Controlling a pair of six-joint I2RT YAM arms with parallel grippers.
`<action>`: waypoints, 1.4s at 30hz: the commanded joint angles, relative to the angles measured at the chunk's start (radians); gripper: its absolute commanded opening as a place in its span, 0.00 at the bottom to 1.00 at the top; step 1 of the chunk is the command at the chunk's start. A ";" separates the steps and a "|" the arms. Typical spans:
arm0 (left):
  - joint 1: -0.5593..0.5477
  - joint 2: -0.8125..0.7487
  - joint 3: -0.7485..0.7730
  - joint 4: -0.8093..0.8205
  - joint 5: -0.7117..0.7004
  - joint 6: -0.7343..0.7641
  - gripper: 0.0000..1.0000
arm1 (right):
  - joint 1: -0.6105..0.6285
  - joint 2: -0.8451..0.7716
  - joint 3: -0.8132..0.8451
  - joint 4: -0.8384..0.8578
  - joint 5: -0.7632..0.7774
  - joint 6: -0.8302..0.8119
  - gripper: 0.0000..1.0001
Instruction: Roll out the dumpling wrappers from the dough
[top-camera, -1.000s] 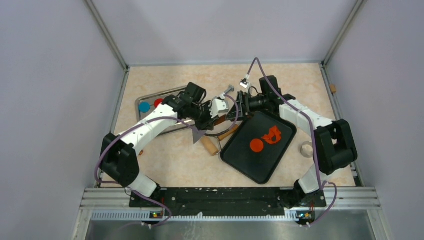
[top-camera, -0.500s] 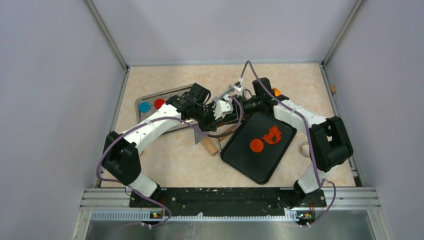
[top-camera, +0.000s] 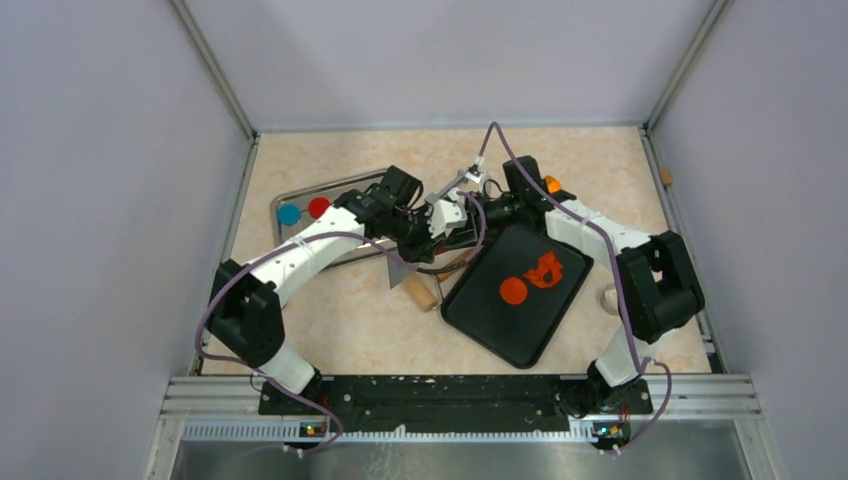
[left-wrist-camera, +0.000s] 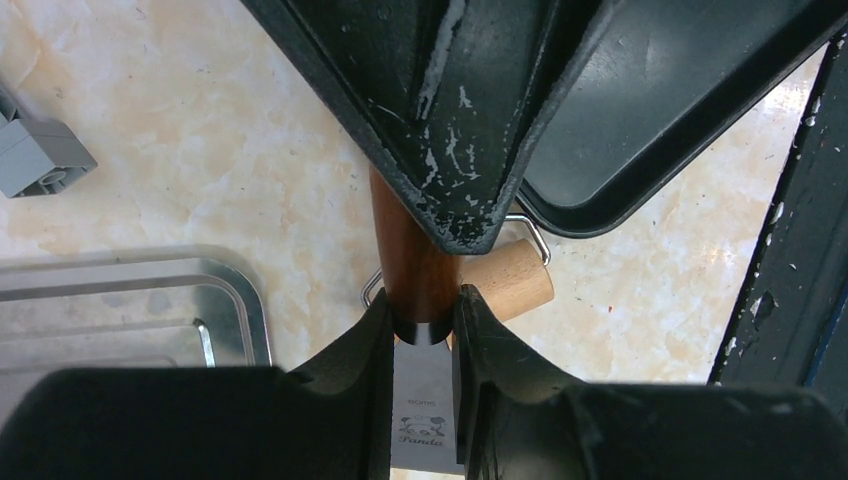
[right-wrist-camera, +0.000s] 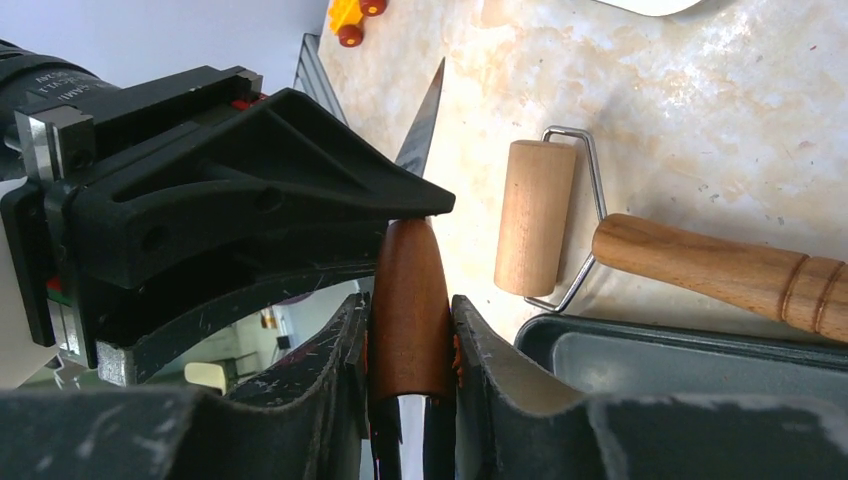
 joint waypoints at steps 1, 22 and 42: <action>-0.005 -0.001 0.052 0.069 0.029 -0.012 0.00 | 0.011 0.010 0.034 0.024 -0.002 -0.025 0.10; -0.003 0.248 0.164 0.266 0.050 -0.551 0.59 | -0.800 -0.292 0.040 -0.765 -0.154 -0.795 0.00; -0.023 0.763 0.524 0.491 0.064 -0.828 0.46 | -0.985 -0.480 -0.004 -0.791 0.117 -0.694 0.00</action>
